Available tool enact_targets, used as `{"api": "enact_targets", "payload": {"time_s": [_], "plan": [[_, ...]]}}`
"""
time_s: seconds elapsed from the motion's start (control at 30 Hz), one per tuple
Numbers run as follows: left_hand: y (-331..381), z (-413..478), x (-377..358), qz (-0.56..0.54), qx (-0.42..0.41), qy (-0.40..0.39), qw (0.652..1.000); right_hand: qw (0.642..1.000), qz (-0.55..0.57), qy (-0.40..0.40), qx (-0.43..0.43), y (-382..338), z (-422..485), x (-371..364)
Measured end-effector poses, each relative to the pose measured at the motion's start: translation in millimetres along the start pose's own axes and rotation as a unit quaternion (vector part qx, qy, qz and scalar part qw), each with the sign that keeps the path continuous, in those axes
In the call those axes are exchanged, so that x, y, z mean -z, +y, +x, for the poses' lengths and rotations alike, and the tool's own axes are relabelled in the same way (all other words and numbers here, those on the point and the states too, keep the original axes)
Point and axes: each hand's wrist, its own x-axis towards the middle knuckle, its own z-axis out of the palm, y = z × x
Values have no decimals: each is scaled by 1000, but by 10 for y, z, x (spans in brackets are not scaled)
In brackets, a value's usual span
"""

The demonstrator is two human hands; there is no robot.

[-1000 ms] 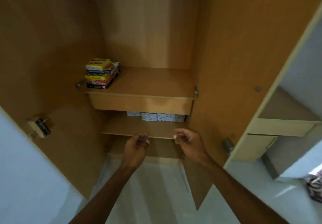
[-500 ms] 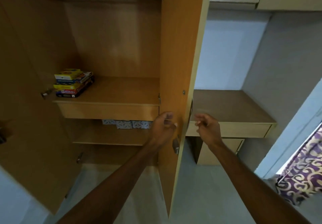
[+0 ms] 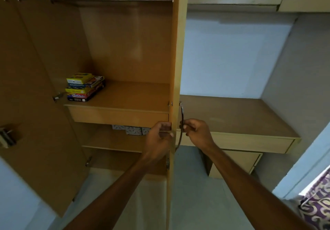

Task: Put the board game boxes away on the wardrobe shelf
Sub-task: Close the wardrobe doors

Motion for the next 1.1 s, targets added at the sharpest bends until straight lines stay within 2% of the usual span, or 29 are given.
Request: {"api": "enact_targets", "payload": {"time_s": [0.4, 0.73, 0.83, 1.1], "plan": [[-441, 332, 1528, 11, -15, 87, 996, 992, 41, -110, 49, -412, 475, -1608], [-934, 1185, 2591, 50, 6, 45, 998, 997, -18, -54, 60, -665, 1228, -2828], [-1021, 1462, 2756, 75, 16, 38, 996, 994, -64, -38, 75, -687, 1481, -3063], [-1217, 2222, 3101, 57, 29, 56, 996, 989, -109, -31, 99, -709, 2217, -3565]]}}
